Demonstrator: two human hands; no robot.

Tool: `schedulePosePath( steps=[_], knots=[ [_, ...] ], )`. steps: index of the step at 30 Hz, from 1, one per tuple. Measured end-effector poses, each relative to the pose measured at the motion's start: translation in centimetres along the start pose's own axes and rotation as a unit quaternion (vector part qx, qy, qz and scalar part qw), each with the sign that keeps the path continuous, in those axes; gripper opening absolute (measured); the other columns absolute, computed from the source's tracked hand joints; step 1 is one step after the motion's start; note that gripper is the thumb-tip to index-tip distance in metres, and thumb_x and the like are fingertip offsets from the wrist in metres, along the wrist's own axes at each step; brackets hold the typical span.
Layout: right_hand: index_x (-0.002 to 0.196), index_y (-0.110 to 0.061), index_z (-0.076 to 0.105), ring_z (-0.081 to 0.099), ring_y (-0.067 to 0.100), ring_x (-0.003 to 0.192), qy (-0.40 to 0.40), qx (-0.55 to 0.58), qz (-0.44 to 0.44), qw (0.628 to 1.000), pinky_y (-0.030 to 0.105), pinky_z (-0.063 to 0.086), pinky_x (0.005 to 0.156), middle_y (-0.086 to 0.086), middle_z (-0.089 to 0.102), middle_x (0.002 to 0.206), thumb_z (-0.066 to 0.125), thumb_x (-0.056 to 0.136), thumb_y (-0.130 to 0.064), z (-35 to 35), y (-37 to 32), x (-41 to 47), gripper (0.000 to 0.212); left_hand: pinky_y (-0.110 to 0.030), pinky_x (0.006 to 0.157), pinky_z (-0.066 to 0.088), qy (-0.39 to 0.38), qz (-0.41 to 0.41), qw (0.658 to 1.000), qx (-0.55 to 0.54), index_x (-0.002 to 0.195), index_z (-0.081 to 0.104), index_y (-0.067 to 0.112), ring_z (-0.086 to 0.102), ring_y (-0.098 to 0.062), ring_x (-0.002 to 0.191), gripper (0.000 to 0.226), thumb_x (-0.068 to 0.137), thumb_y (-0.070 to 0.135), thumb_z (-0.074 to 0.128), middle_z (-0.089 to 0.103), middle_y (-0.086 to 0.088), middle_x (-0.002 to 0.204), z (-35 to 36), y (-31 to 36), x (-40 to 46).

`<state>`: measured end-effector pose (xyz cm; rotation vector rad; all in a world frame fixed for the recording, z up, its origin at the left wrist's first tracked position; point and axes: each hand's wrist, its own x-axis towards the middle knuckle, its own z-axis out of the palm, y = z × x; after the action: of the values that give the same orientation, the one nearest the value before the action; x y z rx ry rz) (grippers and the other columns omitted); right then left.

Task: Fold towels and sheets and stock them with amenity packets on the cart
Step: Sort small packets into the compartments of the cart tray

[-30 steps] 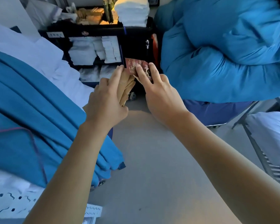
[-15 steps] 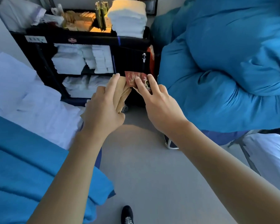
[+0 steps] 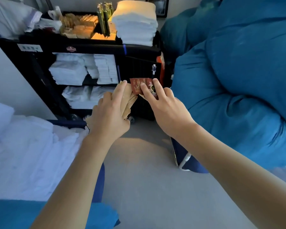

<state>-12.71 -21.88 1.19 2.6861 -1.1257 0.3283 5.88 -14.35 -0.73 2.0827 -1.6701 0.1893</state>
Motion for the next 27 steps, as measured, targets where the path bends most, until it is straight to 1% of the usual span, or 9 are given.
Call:
schedulePosePath(
  steps=[4, 8, 12, 15, 18, 21, 24, 27],
  knots=[
    [0.163, -0.019, 0.006, 0.044, 0.041, 0.122, 0.002, 0.019, -0.008, 1.0, 0.045, 0.055, 0.081, 0.025, 0.012, 0.165, 0.062, 0.087, -0.001, 2.4, 3.2, 4.7, 0.096, -0.052, 0.075, 0.053, -0.003, -0.012, 1.0, 0.005, 0.16, 0.01, 0.037, 0.057, -0.035, 0.102, 0.122, 0.064, 0.019, 0.084, 0.053, -0.011, 0.117, 2.7, 0.0, 4.9],
    [0.163, -0.022, 0.003, 0.043, 0.041, 0.126, -0.007, 0.06, -0.001, 0.998, 0.043, 0.055, 0.08, 0.021, 0.01, 0.166, 0.06, 0.087, 0.001, 4.3, 7.7, 9.2, 0.098, -0.051, 0.075, 0.053, -0.006, -0.028, 1.0, -0.006, 0.159, 0.011, 0.038, 0.057, -0.033, 0.102, 0.124, 0.062, 0.016, 0.085, 0.052, -0.009, 0.113, 5.1, 1.3, 10.0],
    [0.163, -0.024, 0.001, 0.047, 0.039, 0.121, -0.004, 0.099, -0.006, 0.995, 0.041, 0.055, 0.078, 0.019, 0.01, 0.167, 0.057, 0.088, 0.003, 5.5, 11.9, 13.3, 0.098, -0.051, 0.075, 0.054, -0.009, -0.044, 0.999, -0.024, 0.159, 0.01, 0.041, 0.057, -0.033, 0.1, 0.123, 0.064, 0.014, 0.082, 0.051, -0.008, 0.113, 7.0, 2.8, 15.3],
    [0.164, -0.024, 0.002, 0.048, 0.038, 0.124, 0.003, 0.136, -0.027, 0.99, 0.04, 0.052, 0.088, 0.017, 0.012, 0.167, 0.053, 0.093, -0.001, 6.3, 14.4, 15.8, 0.09, -0.052, 0.079, 0.055, -0.004, -0.061, 0.997, -0.037, 0.159, 0.007, 0.044, 0.058, -0.032, 0.103, 0.124, 0.065, 0.015, 0.082, 0.051, -0.008, 0.117, 8.1, 3.9, 18.3],
    [0.164, -0.022, 0.002, 0.047, 0.04, 0.128, 0.02, 0.159, -0.043, 0.986, 0.043, 0.05, 0.099, 0.018, 0.013, 0.167, 0.05, 0.096, -0.004, 7.1, 16.2, 18.1, 0.085, -0.052, 0.082, 0.055, -0.002, -0.07, 0.997, -0.04, 0.158, 0.006, 0.045, 0.059, -0.033, 0.104, 0.122, 0.066, 0.017, 0.081, 0.051, -0.008, 0.123, 8.9, 4.6, 20.7],
    [0.164, -0.022, 0.002, 0.044, 0.039, 0.135, 0.018, 0.175, -0.05, 0.983, 0.044, 0.048, 0.103, 0.016, 0.012, 0.168, 0.048, 0.097, -0.006, 7.8, 17.1, 20.3, 0.083, -0.052, 0.083, 0.054, 0.006, -0.078, 0.997, -0.022, 0.158, 0.007, 0.044, 0.058, -0.034, 0.105, 0.122, 0.065, 0.017, 0.081, 0.052, -0.01, 0.121, 9.3, 4.3, 22.7],
    [0.164, -0.022, 0.005, 0.048, 0.04, 0.131, 0.02, 0.198, -0.059, 0.978, 0.045, 0.049, 0.103, 0.018, 0.015, 0.167, 0.051, 0.097, -0.007, 8.8, 17.5, 22.3, 0.083, -0.053, 0.081, 0.054, 0.009, -0.084, 0.996, -0.01, 0.158, 0.007, 0.044, 0.057, -0.034, 0.105, 0.121, 0.065, 0.017, 0.08, 0.051, -0.009, 0.117, 9.8, 3.4, 24.6],
    [0.164, -0.022, 0.005, 0.045, 0.042, 0.134, 0.016, 0.213, -0.06, 0.975, 0.047, 0.046, 0.108, 0.019, 0.016, 0.167, 0.051, 0.097, -0.007, 9.9, 17.4, 24.8, 0.082, -0.053, 0.081, 0.054, 0.004, -0.089, 0.996, 0.001, 0.158, 0.007, 0.044, 0.056, -0.034, 0.104, 0.121, 0.065, 0.018, 0.08, 0.051, -0.008, 0.118, 10.6, 2.0, 26.7]
  ],
)
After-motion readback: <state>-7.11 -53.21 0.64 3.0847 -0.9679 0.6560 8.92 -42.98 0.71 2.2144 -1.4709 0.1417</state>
